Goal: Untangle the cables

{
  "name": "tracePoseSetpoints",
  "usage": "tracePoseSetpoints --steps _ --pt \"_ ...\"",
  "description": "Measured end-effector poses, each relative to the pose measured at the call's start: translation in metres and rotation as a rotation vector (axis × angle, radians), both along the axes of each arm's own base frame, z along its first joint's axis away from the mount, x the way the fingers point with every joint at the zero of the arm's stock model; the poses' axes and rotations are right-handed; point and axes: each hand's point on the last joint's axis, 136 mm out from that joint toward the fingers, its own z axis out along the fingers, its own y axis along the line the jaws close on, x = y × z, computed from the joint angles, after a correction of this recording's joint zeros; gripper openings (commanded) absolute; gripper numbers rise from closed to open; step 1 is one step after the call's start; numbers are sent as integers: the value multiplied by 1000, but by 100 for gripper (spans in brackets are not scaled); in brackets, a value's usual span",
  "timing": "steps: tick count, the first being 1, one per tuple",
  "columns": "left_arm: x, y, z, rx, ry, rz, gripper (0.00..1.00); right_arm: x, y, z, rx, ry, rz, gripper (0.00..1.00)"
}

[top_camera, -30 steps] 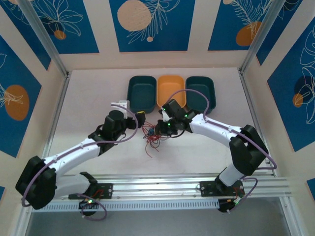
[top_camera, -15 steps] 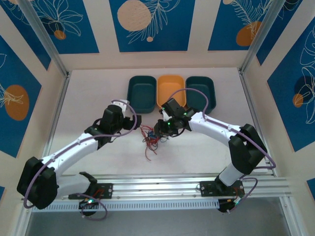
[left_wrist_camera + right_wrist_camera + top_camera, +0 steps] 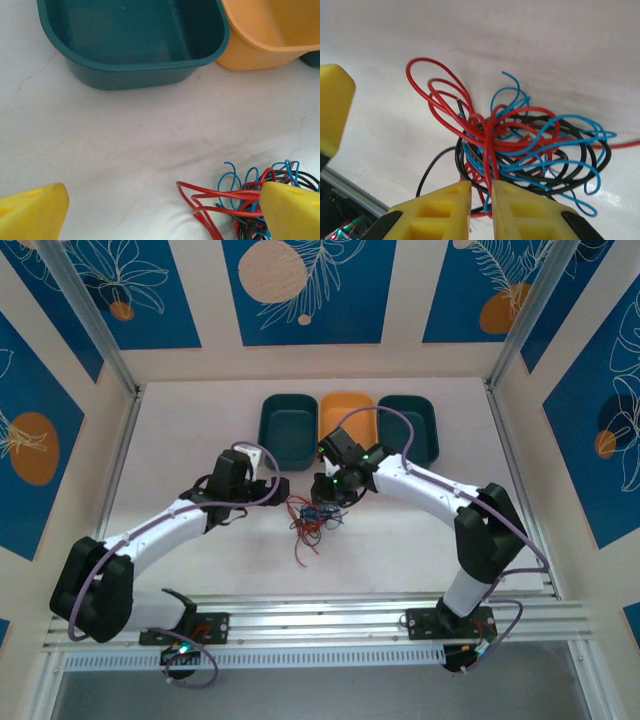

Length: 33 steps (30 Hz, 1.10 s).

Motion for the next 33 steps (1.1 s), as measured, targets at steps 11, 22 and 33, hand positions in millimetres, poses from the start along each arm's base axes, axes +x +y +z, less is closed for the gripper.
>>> tracePoseSetpoints --steps 11,22,33 --pt "4 -1 3 -31 -3 27 99 -2 2 -27 -125 54 62 19" --pt "4 0 2 -37 2 39 97 -4 1 -25 -153 47 82 6" --pt "-2 -14 4 -97 11 -23 91 -1 -3 29 -91 -82 78 0"
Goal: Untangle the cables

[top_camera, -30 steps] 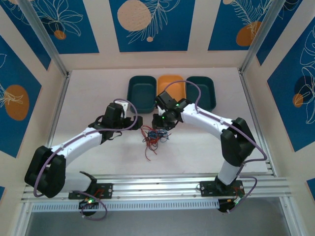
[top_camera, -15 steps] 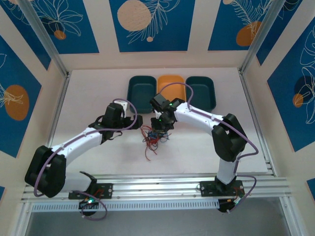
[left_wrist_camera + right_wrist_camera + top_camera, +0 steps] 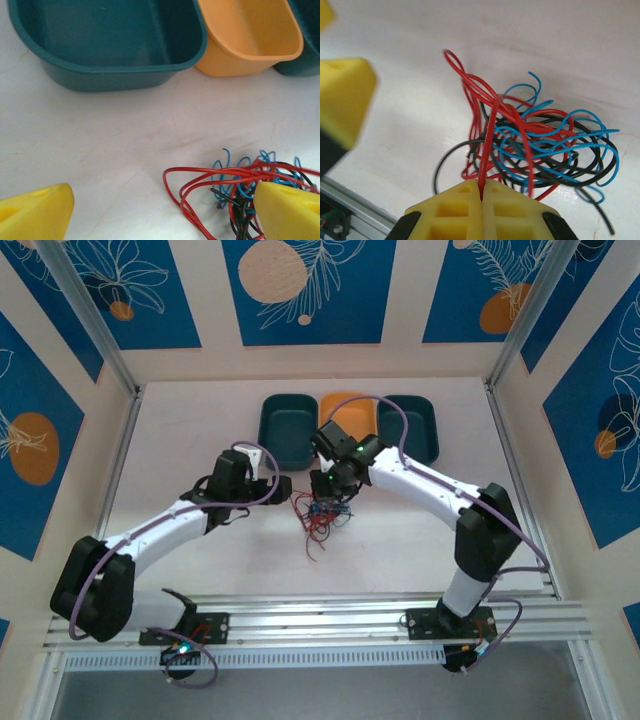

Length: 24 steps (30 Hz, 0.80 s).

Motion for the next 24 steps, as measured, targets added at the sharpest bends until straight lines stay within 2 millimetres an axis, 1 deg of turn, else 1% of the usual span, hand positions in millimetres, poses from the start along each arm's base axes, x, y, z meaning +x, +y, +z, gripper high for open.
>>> tracePoseSetpoints --steps 4,10,12,14,17,19,24 --pt "-5 -12 2 -37 -9 -51 91 -1 2 24 47 -59 15 0" --pt "-10 -33 3 -71 -23 -117 90 1 6 49 107 -126 23 0" --pt "-10 -36 2 -77 -26 -126 90 2 5 58 122 -149 26 0" --pt "-8 -37 1 -81 -31 -127 90 3 4 71 138 -183 27 0" --pt "-6 -39 -1 -87 -36 -124 90 6 3 101 175 -255 30 0" --pt "-5 -39 -1 -92 -40 -122 91 7 1 124 203 -315 32 0" --pt "-3 -41 2 -99 -53 -122 91 7 -5 176 272 -443 39 0"
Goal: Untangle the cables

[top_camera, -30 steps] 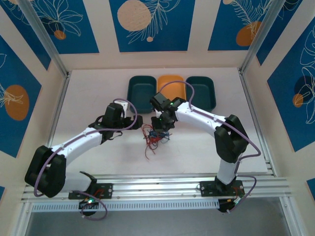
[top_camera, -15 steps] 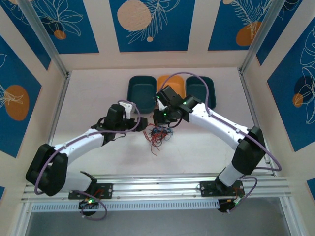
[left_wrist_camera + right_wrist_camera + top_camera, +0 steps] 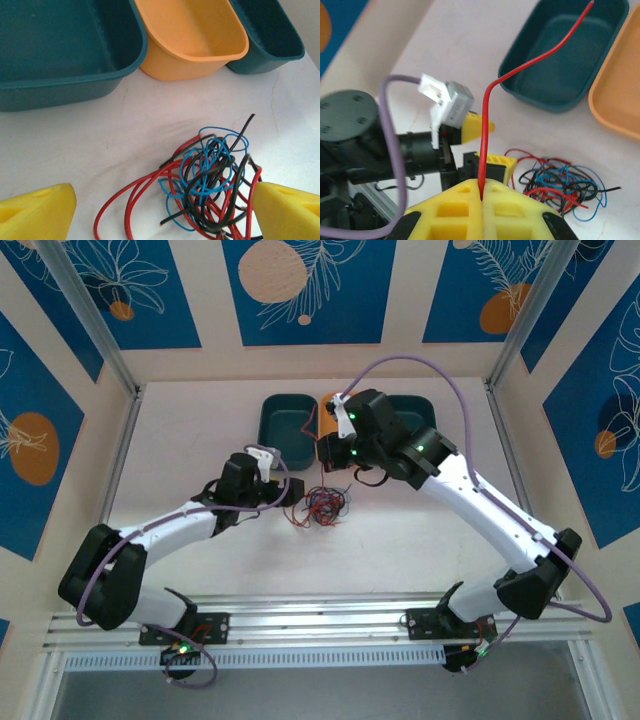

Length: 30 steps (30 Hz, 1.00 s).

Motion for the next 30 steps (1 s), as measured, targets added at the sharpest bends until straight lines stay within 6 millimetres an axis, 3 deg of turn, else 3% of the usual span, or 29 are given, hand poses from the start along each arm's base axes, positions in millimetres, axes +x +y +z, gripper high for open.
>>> tracePoseSetpoints --steps 11,22,30 --pt "2 0 -1 0 1 10 92 7 -2 46 50 -157 14 0" --pt "5 5 1 15 -16 37 100 6 -30 148 142 -382 -24 0" --pt "7 8 7 20 -38 52 100 13 -57 189 146 -495 -83 0"
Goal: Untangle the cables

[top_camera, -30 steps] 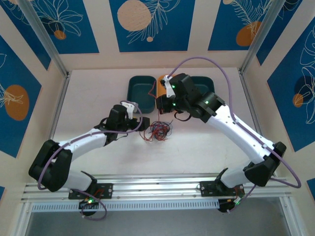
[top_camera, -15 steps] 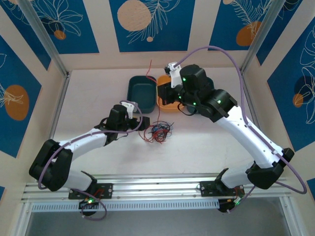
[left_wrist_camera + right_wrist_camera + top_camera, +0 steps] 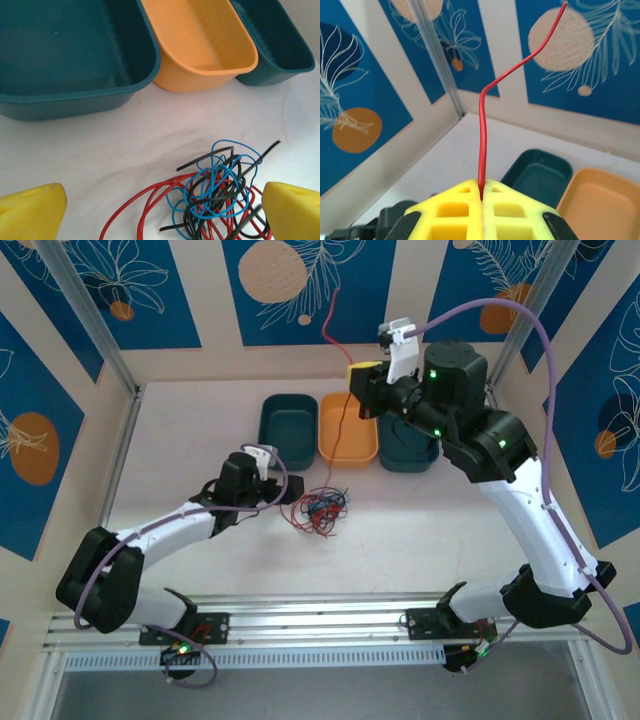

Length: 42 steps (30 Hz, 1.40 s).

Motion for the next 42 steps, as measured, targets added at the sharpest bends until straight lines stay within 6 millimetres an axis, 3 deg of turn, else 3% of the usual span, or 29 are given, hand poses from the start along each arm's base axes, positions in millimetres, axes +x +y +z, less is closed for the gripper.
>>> tracePoseSetpoints --steps 3,7,13,17,21,25,36,42 --pt "1 3 8 -3 -23 15 100 14 -16 11 0 -30 -56 0" --pt "1 9 21 -3 -55 43 100 49 -42 12 -7 -27 -161 0" --pt "-3 22 41 14 -82 85 100 113 -86 -24 -55 72 -319 0" --pt "3 24 62 37 -82 108 100 139 -114 -52 -56 162 -382 0" --pt "8 27 90 25 -124 134 100 146 -138 -64 -42 217 -424 0" --pt "6 33 104 25 -148 154 100 149 -158 -64 -23 225 -454 0" --pt "6 45 98 77 -128 205 100 159 -189 -83 -23 263 -508 0" --pt "2 49 89 87 -122 211 100 176 -199 -93 -41 261 -530 0"
